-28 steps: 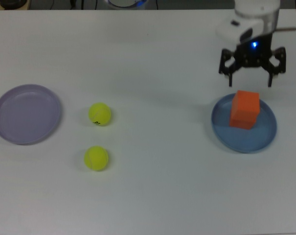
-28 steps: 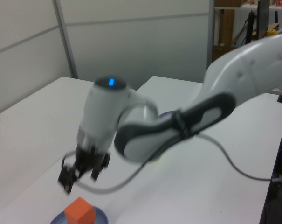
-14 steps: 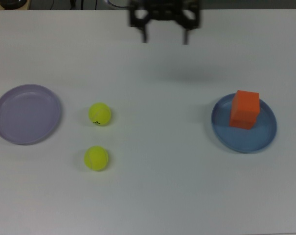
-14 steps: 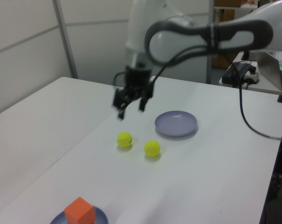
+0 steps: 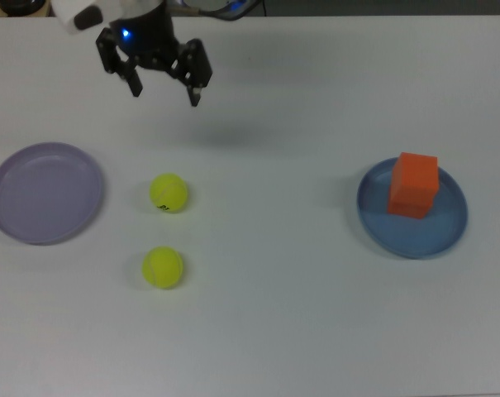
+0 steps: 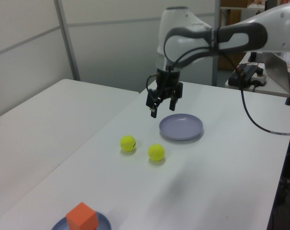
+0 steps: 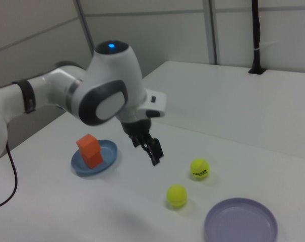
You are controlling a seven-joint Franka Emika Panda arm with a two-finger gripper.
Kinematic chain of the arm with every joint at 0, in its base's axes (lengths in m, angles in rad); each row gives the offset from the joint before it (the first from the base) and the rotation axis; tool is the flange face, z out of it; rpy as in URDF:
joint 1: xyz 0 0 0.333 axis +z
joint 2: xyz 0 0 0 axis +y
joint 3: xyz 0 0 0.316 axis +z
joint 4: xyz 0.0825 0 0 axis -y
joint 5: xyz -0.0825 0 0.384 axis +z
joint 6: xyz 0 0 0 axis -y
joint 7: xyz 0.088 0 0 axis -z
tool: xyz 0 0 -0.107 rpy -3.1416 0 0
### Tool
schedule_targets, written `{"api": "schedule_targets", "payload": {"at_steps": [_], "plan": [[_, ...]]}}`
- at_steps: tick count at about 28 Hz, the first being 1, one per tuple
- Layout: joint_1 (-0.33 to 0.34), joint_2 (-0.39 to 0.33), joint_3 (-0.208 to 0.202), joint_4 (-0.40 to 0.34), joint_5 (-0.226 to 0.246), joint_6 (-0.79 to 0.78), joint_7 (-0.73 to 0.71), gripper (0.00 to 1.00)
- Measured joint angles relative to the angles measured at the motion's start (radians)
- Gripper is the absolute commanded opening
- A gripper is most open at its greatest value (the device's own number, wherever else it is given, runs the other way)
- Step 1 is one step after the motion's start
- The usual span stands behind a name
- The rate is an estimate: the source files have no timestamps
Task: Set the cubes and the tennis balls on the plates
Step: 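Raise the gripper and move it over a yellow tennis ball, then lower and grasp the yellow tennis ball with the gripper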
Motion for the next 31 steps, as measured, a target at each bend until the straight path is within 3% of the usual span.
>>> {"api": "schedule_targets", "payload": {"at_steps": [8, 18, 31], "plan": [[-0.004, 0.062, -0.038, -0.048, 0.001, 0.106, -0.025, 1.0], [-0.008, 0.176, -0.039, -0.053, 0.001, 0.221, -0.026, 1.0], [0.002, 0.245, -0.025, -0.053, 0.006, 0.3, -0.027, 1.0]]}}
